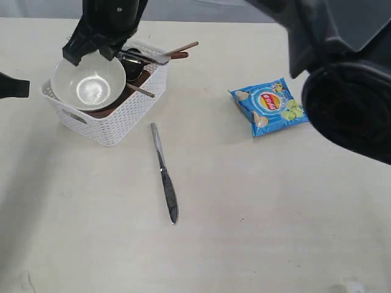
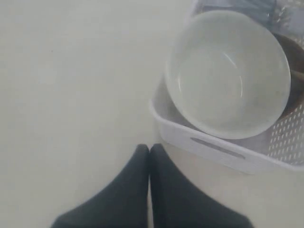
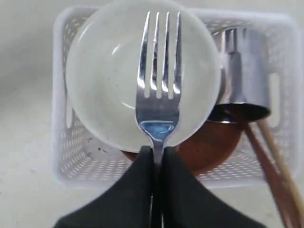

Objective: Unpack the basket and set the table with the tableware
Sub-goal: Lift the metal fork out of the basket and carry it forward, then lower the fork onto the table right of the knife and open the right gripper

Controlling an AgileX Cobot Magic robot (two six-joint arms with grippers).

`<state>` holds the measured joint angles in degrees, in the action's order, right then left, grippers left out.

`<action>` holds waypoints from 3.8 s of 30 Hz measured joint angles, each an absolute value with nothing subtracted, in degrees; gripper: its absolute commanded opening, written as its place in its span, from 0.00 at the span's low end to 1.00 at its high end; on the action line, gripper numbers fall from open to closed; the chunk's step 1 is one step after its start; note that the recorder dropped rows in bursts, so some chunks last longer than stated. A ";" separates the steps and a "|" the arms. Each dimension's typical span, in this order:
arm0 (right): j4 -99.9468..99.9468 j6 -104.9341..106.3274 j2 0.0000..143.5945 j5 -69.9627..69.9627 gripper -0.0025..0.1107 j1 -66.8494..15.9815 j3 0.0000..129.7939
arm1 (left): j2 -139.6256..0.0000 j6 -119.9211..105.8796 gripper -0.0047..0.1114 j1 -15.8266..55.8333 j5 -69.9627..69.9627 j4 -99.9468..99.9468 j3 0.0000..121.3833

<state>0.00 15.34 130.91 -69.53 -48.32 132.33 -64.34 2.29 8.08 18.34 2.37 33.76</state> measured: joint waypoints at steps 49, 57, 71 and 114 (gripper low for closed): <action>13.12 121.26 100.00 -33.45 0.02 -48.61 57.07 | -64.34 3.67 0.04 8.08 17.33 1.48 33.76; 19.49 121.38 104.77 -26.17 0.02 -49.96 55.83 | -64.34 4.11 0.04 8.08 17.58 1.13 33.76; 18.47 118.39 106.24 -21.11 0.02 -52.20 55.83 | -64.34 4.26 0.04 8.08 17.91 1.03 33.76; 14.26 121.21 106.92 -24.87 0.02 -51.72 55.83 | -64.34 4.26 0.04 8.08 18.24 1.03 33.76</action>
